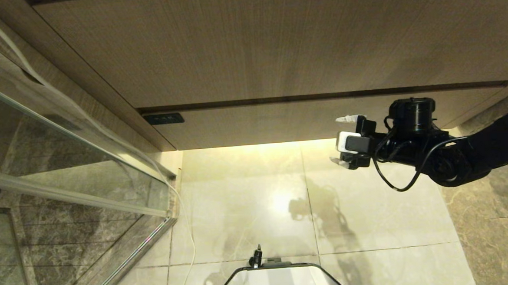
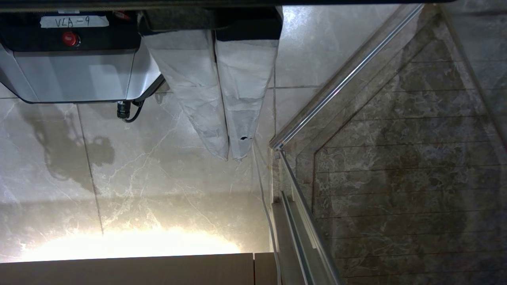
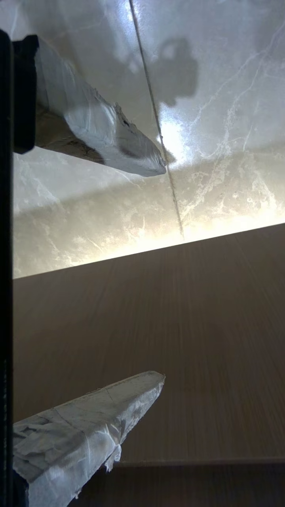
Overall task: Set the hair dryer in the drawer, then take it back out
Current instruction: Pull open the drawer
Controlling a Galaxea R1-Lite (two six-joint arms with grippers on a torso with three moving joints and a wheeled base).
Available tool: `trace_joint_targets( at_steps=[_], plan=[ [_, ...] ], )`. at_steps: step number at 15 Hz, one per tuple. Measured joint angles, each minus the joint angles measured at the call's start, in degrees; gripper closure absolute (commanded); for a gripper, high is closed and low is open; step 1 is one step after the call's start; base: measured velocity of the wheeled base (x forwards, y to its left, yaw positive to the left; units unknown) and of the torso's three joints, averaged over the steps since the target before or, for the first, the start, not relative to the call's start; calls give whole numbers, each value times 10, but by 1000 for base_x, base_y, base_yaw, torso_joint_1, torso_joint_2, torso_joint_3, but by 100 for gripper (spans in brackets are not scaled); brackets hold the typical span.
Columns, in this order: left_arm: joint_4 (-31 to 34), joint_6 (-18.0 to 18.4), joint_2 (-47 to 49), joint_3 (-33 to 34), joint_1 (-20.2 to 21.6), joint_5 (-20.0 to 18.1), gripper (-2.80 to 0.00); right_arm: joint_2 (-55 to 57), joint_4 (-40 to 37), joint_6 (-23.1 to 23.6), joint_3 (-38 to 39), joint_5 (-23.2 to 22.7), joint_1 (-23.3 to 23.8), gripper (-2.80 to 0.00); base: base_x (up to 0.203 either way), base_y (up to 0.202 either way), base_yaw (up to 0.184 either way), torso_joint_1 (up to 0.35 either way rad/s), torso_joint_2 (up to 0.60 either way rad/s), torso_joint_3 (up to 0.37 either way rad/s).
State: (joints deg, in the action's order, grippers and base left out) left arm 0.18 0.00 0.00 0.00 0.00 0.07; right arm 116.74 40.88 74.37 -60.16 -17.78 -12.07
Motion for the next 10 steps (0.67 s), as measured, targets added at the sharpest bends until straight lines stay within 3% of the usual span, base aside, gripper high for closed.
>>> trace_joint_targets(
  at_steps=[4,10],
  plan=[
    [0,0,0,0,0,0,0,-10,2,52,-6,-50,13,-280,0,0,0,0,0,0],
    [0,0,0,0,0,0,0,16,8,62,-69,-52,20,-280,0,0,0,0,0,0]
  ],
)
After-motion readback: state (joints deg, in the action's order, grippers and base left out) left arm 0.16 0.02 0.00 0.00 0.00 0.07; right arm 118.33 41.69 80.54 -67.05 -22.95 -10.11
